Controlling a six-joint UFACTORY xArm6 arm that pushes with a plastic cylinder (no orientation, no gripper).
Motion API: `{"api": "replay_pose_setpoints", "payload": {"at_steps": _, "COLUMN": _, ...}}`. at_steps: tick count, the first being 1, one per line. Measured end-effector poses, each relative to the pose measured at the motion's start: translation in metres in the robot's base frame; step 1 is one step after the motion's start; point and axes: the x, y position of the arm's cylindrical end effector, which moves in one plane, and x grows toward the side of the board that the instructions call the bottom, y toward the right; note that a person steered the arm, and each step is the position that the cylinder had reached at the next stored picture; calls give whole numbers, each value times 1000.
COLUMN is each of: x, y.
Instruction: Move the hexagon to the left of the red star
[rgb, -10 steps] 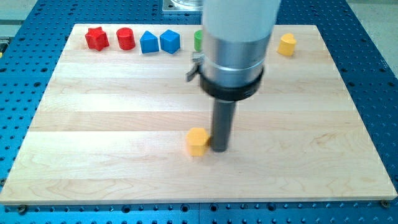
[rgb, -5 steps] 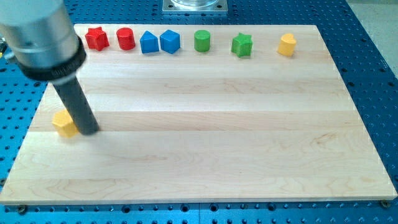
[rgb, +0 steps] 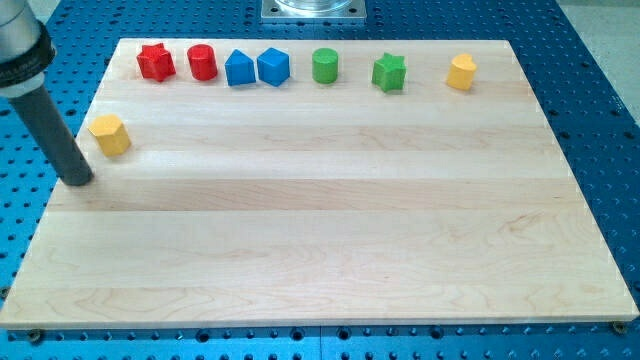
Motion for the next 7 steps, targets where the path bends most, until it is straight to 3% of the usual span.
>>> {"api": "replay_pose_setpoints", "payload": {"at_steps": 2, "x": -115, "y": 48}}
{"api": "replay_pose_setpoints", "payload": {"at_steps": 3, "x": -107, "y": 54}}
{"api": "replay_pose_setpoints", "payload": {"at_steps": 4, "x": -151, "y": 47}}
{"api": "replay_pose_setpoints", "payload": {"at_steps": 5, "x": -114, "y": 33}}
{"api": "replay_pose_setpoints", "payload": {"at_steps": 7, "x": -142, "y": -6}}
